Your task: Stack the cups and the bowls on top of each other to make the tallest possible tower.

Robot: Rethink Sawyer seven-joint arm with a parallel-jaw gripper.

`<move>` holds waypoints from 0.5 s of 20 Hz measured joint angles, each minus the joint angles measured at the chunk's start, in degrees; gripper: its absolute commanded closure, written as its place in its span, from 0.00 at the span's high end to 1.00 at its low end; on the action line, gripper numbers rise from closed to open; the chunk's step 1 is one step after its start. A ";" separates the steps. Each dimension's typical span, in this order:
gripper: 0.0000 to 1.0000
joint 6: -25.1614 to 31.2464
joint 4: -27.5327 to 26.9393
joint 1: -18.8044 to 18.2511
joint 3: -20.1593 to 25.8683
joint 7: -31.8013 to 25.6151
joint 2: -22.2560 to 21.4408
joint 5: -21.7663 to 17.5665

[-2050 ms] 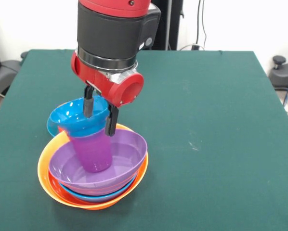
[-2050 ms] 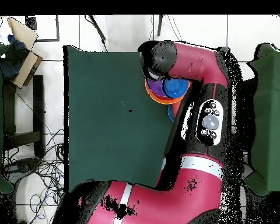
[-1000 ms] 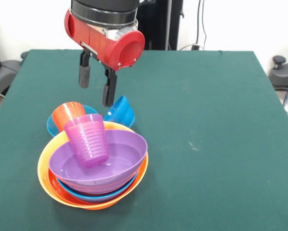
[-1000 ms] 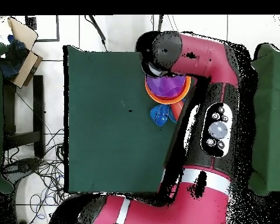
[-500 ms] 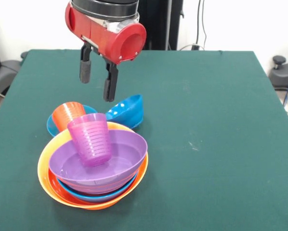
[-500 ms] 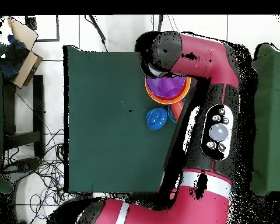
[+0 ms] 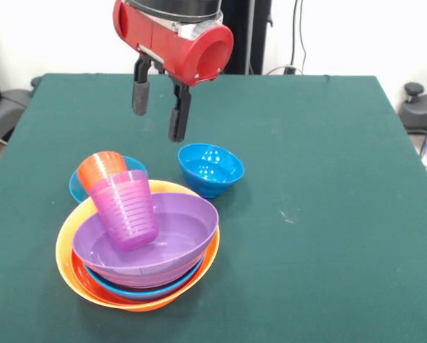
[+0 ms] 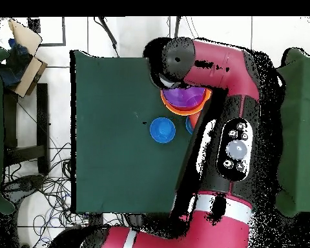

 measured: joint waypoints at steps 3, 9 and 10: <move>1.00 -0.01 0.07 0.07 -0.01 0.00 -0.41 0.01; 1.00 -0.01 2.67 0.08 -0.02 0.00 -2.17 0.00; 1.00 -0.01 4.12 0.07 -0.04 0.00 -3.17 0.02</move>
